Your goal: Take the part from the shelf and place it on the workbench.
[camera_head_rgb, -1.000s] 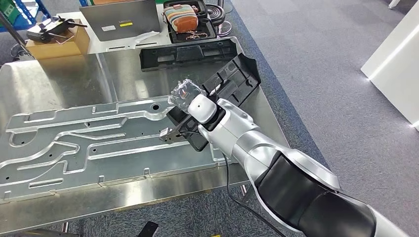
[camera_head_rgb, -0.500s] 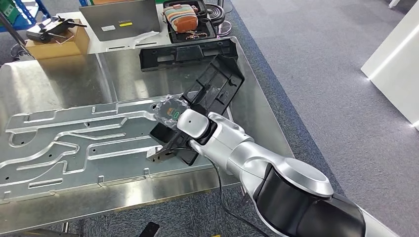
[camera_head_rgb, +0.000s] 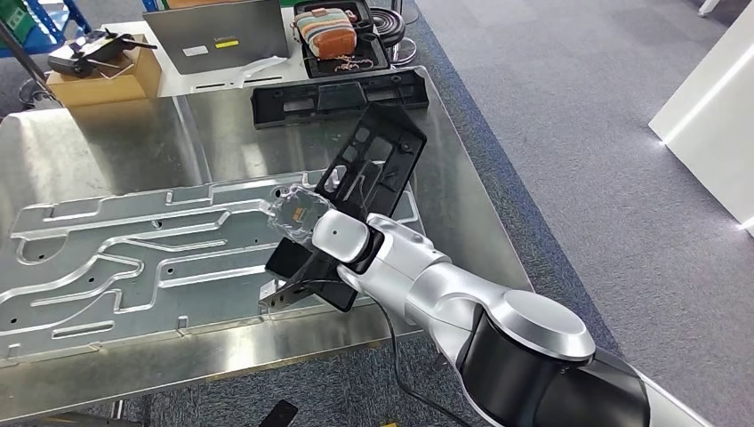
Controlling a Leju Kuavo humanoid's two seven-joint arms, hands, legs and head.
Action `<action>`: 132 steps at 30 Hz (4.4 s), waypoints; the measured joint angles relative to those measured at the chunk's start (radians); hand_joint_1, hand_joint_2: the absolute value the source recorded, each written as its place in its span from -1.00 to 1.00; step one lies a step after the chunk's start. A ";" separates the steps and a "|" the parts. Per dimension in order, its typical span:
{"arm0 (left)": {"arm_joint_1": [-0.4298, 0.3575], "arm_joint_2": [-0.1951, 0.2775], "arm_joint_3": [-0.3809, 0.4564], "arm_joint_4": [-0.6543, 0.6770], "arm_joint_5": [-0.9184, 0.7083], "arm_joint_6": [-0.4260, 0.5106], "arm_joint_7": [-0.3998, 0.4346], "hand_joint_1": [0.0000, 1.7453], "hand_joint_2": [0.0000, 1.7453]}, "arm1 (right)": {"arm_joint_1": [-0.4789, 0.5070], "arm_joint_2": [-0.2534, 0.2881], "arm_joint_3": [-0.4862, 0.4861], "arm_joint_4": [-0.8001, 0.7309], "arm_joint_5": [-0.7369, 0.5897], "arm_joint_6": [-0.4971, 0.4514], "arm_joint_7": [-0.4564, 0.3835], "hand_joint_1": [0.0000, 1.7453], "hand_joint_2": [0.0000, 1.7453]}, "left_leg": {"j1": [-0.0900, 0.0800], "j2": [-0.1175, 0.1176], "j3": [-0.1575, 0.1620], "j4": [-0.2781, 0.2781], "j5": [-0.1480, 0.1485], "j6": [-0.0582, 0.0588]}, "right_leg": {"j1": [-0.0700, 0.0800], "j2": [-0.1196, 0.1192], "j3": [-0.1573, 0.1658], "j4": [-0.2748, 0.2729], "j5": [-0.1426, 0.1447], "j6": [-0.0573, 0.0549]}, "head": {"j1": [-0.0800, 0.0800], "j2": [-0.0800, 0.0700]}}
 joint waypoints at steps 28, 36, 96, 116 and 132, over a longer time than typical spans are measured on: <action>0.013 -0.004 -0.012 0.000 0.045 0.042 0.000 -1.00 -1.00 | 0.056 0.000 -0.086 -0.029 -0.141 -0.287 -0.085 -1.00 -1.00 | 0.000 0.000 0.000 0.000 0.000 0.000 | 0.000 0.000 0.000 0.000 0.000 0.000 | 0.000 0.000; 0.020 -0.004 0.001 0.000 0.065 0.061 -0.015 -1.00 -1.00 | 0.207 -0.012 -0.157 -0.132 -0.123 -0.356 -0.180 -1.00 -1.00 | 0.000 0.000 0.001 0.000 -0.001 0.000 | 0.000 0.000 0.000 0.000 -0.001 0.000 | 0.000 0.000; 0.045 0.015 0.063 -0.001 0.116 0.061 -0.063 -1.00 -1.00 | 0.012 -0.243 0.003 -0.962 0.052 0.078 -0.004 -1.00 -1.00 | 0.014 -0.001 0.121 0.025 -0.129 -0.023 | -0.005 -0.012 -0.100 0.029 0.091 0.009 | -0.001 0.000; 0.045 0.014 0.068 -0.001 0.126 0.059 -0.062 -1.00 -1.00 | 0.043 -0.225 -0.004 -0.944 0.070 0.060 0.000 -1.00 -1.00 | 0.009 0.004 -0.049 0.119 -0.104 -0.026 | 0.002 -0.023 0.010 -0.015 0.020 -0.030 | -0.001 0.000; 0.037 0.019 0.070 -0.001 0.113 0.059 -0.061 -1.00 -1.00 | 0.071 -0.234 -0.028 -0.928 0.055 0.042 0.000 -1.00 -1.00 | 0.032 0.007 0.097 0.028 -0.104 0.003 | -0.021 -0.020 -0.189 0.184 -0.030 0.045 | 0.000 0.000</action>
